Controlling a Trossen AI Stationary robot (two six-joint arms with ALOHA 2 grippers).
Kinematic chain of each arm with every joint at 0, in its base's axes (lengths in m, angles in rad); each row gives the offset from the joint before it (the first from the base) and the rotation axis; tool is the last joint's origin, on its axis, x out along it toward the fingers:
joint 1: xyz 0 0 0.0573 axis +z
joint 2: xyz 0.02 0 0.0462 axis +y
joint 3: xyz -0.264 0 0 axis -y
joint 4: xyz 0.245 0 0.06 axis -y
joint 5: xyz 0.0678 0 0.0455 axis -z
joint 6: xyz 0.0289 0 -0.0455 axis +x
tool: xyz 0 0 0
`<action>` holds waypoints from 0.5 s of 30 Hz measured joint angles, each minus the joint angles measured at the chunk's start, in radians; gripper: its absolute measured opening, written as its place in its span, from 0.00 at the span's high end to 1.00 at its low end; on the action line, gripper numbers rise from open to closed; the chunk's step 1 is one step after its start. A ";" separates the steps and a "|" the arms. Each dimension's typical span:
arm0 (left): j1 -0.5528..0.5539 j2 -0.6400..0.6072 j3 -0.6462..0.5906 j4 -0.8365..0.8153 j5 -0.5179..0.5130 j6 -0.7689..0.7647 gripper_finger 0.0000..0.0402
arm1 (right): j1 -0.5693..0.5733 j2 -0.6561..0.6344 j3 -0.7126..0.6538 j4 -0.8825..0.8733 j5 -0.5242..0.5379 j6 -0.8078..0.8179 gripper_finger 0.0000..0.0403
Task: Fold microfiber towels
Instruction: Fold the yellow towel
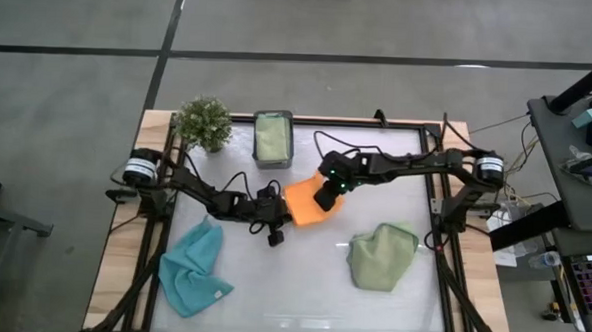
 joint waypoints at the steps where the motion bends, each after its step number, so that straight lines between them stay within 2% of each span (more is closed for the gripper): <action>1: 0.001 0.003 0.000 0.002 0.000 0.000 0.95 | 0.006 0.016 0.019 -0.002 -0.010 -0.005 0.98; 5: 0.001 0.003 -0.002 0.002 -0.001 0.001 0.95 | 0.021 0.076 0.093 -0.003 -0.053 -0.022 0.98; 15: 0.001 -0.001 -0.005 -0.002 0.000 0.008 0.95 | 0.056 0.222 0.232 -0.025 -0.053 -0.043 0.98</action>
